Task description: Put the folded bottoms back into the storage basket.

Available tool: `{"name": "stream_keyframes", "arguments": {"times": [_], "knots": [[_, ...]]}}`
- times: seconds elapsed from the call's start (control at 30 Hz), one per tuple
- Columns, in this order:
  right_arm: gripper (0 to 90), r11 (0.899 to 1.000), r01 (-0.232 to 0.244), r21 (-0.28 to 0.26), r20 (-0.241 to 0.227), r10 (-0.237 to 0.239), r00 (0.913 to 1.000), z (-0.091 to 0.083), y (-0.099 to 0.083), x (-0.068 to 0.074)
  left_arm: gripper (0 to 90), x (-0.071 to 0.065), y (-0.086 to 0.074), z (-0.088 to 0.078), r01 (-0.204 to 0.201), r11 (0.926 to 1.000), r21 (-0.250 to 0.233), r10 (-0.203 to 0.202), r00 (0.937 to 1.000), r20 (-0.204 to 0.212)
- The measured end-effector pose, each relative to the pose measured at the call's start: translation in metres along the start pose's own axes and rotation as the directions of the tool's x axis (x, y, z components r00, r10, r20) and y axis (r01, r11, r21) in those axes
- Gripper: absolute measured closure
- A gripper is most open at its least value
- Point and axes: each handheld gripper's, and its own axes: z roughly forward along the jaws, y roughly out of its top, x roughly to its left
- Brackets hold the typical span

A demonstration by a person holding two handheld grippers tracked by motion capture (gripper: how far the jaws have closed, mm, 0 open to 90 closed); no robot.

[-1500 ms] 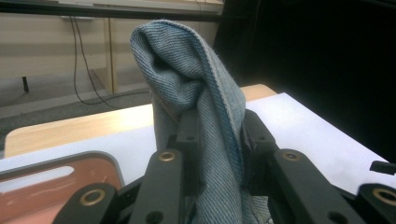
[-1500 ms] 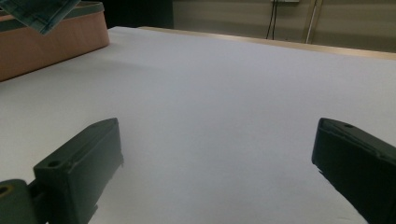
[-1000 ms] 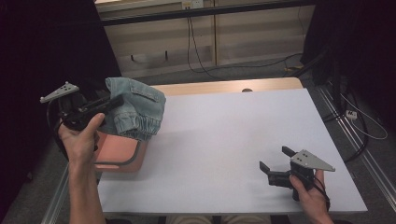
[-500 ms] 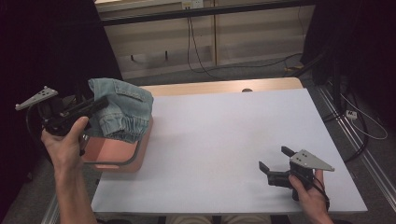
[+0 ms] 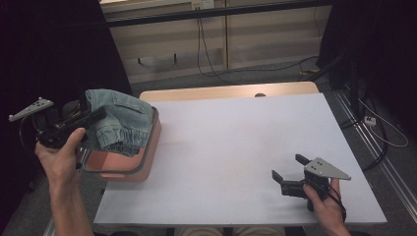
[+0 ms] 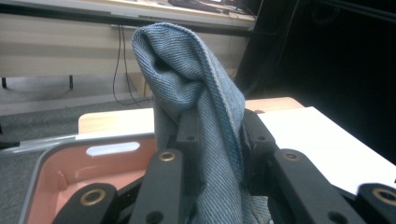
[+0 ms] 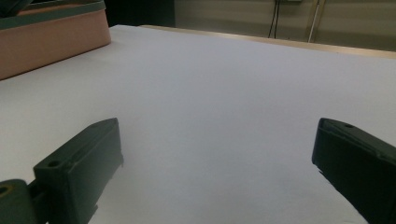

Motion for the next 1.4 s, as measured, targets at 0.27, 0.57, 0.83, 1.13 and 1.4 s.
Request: {"name": "stream_keyframes", "arguments": {"times": [0.27,0.57,0.83,1.13,1.4], "knots": [[1.6,1.0,-0.002,0.001,-0.002,0.002,1.0,0.0,0.0,0.0,73.4,0.012,-0.009,0.001,0.021,0.9993,0.03,-0.021,0.9998,-0.008],[1.7,1.0,0.006,0.004,-0.007,-0.006,1.0,0.0,0.0,0.001,73.3,0.022,-0.018,0.005,0.042,0.9975,0.056,-0.041,0.999,-0.018],[1.7,1.0,0.002,0.002,-0.007,-0.002,1.0,0.0,0.0,0.001,73.3,0.028,-0.023,0.014,0.055,0.9942,0.093,-0.051,0.998,-0.038],[1.7,1.0,0.004,0.007,-0.01,-0.004,0.9999,0.0,0.0,0.001,73.3,0.036,-0.027,0.021,0.066,0.9907,0.119,-0.062,0.9973,-0.039],[1.7,1.0,0.004,0.004,-0.01,-0.004,0.9999,0.0,0.0,0.002,73.3,0.047,-0.033,0.025,0.089,0.9859,0.142,-0.081,0.995,-0.058]]}}
